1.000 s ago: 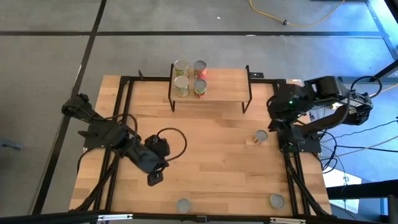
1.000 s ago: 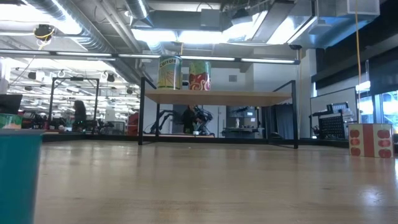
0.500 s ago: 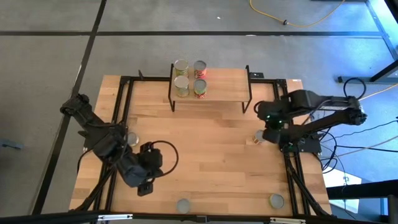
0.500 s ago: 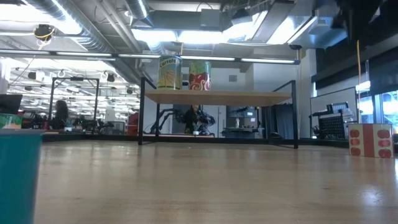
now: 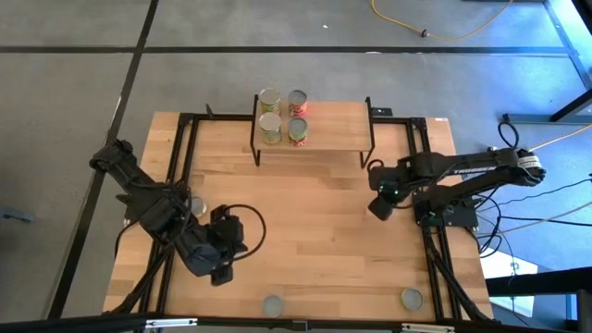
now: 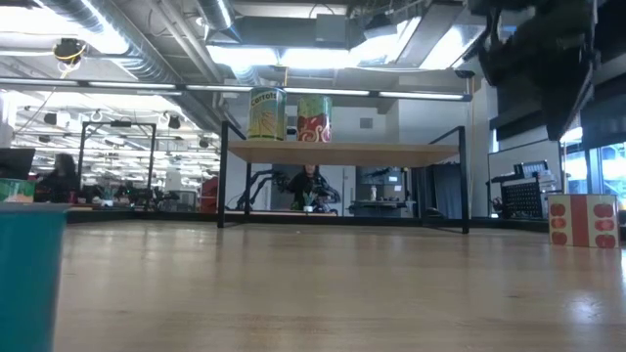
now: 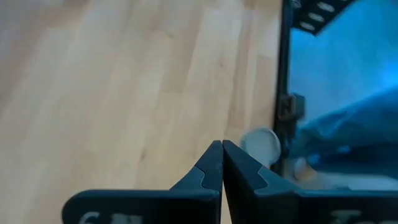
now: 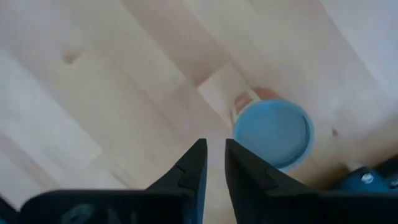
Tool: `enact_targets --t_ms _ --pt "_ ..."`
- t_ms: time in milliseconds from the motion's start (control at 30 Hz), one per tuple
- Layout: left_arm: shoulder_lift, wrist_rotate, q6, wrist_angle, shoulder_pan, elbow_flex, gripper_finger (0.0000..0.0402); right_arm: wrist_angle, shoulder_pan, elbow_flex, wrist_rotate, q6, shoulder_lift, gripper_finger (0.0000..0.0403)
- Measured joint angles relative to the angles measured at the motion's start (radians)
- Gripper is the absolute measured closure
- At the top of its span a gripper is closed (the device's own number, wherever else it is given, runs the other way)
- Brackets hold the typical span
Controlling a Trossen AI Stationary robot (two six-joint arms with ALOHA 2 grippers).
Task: Pick and place cans onto a shelf
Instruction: Put the canned tomatoes on the shelf
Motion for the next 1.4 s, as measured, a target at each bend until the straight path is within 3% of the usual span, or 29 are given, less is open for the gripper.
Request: enact_targets --t_ms 100,367,933,1400 --pt "0.000 -0.048 0.000 -0.001 0.010 0.000 0.0401 0.016 0.000 -0.051 0.001 0.059 0.000 0.0343" --pt "0.000 -0.049 0.008 -0.003 0.041 0.000 0.0401 0.039 -0.001 -0.163 0.022 0.083 0.000 0.0343" --pt "0.000 -0.048 0.007 -0.004 0.043 0.000 0.0401 0.109 -0.001 -0.167 0.020 0.053 0.008 0.0343" --pt "0.000 -0.048 0.007 -0.004 0.043 0.000 0.0401 0.136 -0.001 -0.161 0.050 0.031 0.126 0.0343"
